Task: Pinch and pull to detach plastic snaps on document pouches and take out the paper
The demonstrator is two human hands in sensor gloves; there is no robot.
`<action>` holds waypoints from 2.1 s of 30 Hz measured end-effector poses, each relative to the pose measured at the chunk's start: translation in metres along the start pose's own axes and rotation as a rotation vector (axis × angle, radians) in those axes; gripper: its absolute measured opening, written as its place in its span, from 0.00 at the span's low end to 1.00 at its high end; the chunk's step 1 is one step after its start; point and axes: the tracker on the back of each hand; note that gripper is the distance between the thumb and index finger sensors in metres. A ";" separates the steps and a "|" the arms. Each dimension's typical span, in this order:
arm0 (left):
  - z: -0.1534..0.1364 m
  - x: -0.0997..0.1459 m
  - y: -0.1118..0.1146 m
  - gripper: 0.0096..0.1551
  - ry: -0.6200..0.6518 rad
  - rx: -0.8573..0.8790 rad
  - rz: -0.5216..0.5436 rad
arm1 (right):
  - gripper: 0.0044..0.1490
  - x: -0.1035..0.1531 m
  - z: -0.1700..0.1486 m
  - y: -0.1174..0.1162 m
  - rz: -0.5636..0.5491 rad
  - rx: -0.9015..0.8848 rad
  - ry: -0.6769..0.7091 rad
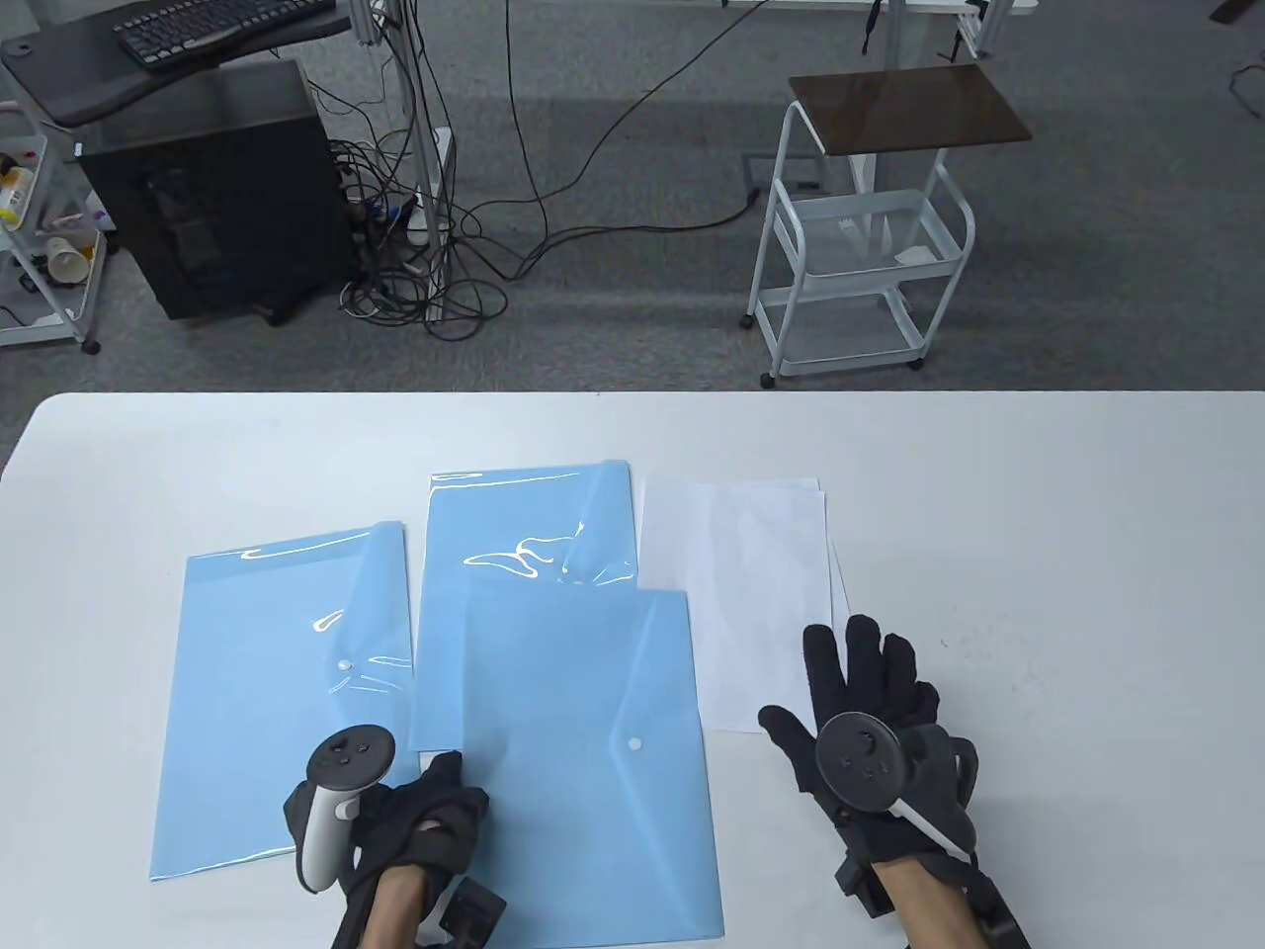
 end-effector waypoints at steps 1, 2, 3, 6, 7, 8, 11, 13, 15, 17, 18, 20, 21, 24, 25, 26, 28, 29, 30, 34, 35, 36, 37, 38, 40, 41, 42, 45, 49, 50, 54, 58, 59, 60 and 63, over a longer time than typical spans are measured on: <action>0.000 0.000 0.000 0.30 0.001 0.001 -0.001 | 0.55 0.000 -0.004 -0.002 -0.014 -0.007 -0.010; 0.000 0.000 0.000 0.30 0.001 0.005 0.001 | 0.55 0.000 -0.008 -0.004 -0.008 0.003 -0.021; 0.001 0.001 0.001 0.29 0.002 0.013 0.005 | 0.55 0.001 -0.010 -0.006 0.007 0.018 -0.027; 0.003 0.002 0.001 0.28 0.015 0.044 0.000 | 0.56 0.002 -0.015 -0.008 0.012 0.008 -0.040; 0.004 0.004 0.001 0.28 0.031 0.071 -0.009 | 0.55 0.003 -0.016 -0.007 0.020 -0.005 -0.047; 0.005 0.006 0.001 0.28 0.043 0.093 -0.015 | 0.55 0.004 -0.017 -0.006 0.017 -0.019 -0.051; 0.010 0.012 -0.004 0.28 0.084 0.118 -0.022 | 0.55 0.007 -0.020 -0.004 0.013 -0.043 -0.057; 0.012 0.016 -0.010 0.27 0.110 0.147 -0.028 | 0.55 0.007 -0.020 -0.003 0.013 -0.061 -0.059; 0.016 0.020 -0.017 0.27 0.135 0.189 -0.040 | 0.55 0.008 -0.021 -0.003 0.012 -0.070 -0.061; 0.020 0.023 -0.028 0.27 0.147 0.200 -0.018 | 0.55 0.008 -0.021 -0.002 0.011 -0.076 -0.064; 0.022 0.024 -0.034 0.27 0.150 0.193 0.006 | 0.54 0.007 -0.022 -0.003 0.012 -0.080 -0.066; 0.026 0.025 -0.046 0.26 0.140 0.186 0.062 | 0.54 0.007 -0.022 -0.003 0.016 -0.087 -0.068; 0.028 0.025 -0.052 0.26 0.138 0.178 0.089 | 0.54 0.007 -0.022 -0.003 0.016 -0.087 -0.068; 0.037 0.022 -0.069 0.26 0.121 0.137 0.161 | 0.54 0.006 -0.022 -0.004 0.024 -0.090 -0.069; 0.041 0.019 -0.075 0.26 0.124 0.122 0.184 | 0.54 0.007 -0.022 -0.004 0.028 -0.094 -0.068; 0.044 0.018 -0.079 0.26 0.123 0.119 0.196 | 0.54 0.006 -0.023 -0.003 0.030 -0.096 -0.068; 0.051 0.012 -0.087 0.26 0.122 0.118 0.203 | 0.54 0.006 -0.025 -0.003 0.032 -0.106 -0.070; 0.053 0.010 -0.089 0.25 0.120 0.120 0.205 | 0.54 0.006 -0.025 -0.003 0.036 -0.109 -0.070; 0.056 0.007 -0.092 0.25 0.115 0.116 0.206 | 0.54 0.005 -0.026 -0.003 0.042 -0.112 -0.072; 0.067 -0.006 -0.101 0.25 0.087 0.063 0.245 | 0.54 0.004 -0.030 -0.003 0.056 -0.124 -0.078; 0.068 -0.008 -0.102 0.25 0.082 0.057 0.249 | 0.54 0.004 -0.031 -0.003 0.056 -0.125 -0.078; 0.070 -0.013 -0.104 0.25 0.073 0.054 0.247 | 0.54 0.004 -0.032 -0.003 0.059 -0.130 -0.078; 0.071 -0.017 -0.104 0.25 0.063 0.061 0.242 | 0.54 0.003 -0.032 -0.003 0.062 -0.134 -0.080; 0.072 -0.019 -0.104 0.25 0.058 0.063 0.241 | 0.54 0.003 -0.032 -0.003 0.065 -0.136 -0.081; 0.074 -0.027 -0.104 0.26 0.046 0.060 0.246 | 0.54 0.002 -0.033 -0.004 0.073 -0.140 -0.081; 0.074 -0.030 -0.104 0.26 0.041 0.061 0.254 | 0.54 0.002 -0.033 -0.005 0.078 -0.143 -0.082; 0.075 -0.035 -0.104 0.26 0.032 0.054 0.261 | 0.54 0.001 -0.034 -0.005 0.083 -0.144 -0.083; 0.076 -0.043 -0.102 0.28 0.016 0.032 0.302 | 0.54 0.001 -0.034 -0.005 0.088 -0.146 -0.086; 0.076 -0.055 -0.098 0.29 0.018 0.021 0.311 | 0.54 0.001 -0.034 -0.005 0.091 -0.149 -0.088; 0.076 -0.056 -0.097 0.29 0.021 0.025 0.308 | 0.54 0.001 -0.034 -0.005 0.092 -0.148 -0.087; 0.075 -0.062 -0.092 0.30 0.021 0.021 0.323 | 0.54 -0.001 -0.032 -0.007 0.100 -0.149 -0.084; 0.071 -0.067 -0.087 0.30 0.020 0.035 0.335 | 0.53 -0.001 -0.031 -0.008 0.105 -0.146 -0.082; 0.070 -0.068 -0.086 0.30 0.022 0.044 0.351 | 0.53 0.000 -0.030 -0.008 0.106 -0.147 -0.081; 0.070 -0.069 -0.084 0.30 0.022 0.044 0.360 | 0.53 0.000 -0.030 -0.008 0.106 -0.150 -0.081; 0.071 -0.072 -0.079 0.31 0.019 0.025 0.384 | 0.53 0.000 -0.031 -0.009 0.111 -0.151 -0.082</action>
Point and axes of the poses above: the tracker on the back of each hand, its own z axis roughly to the thumb side, its own x axis roughly from the fingertips to the wrist, y = z × x, and after that the axes turned 5 degrees about -y, right-handed
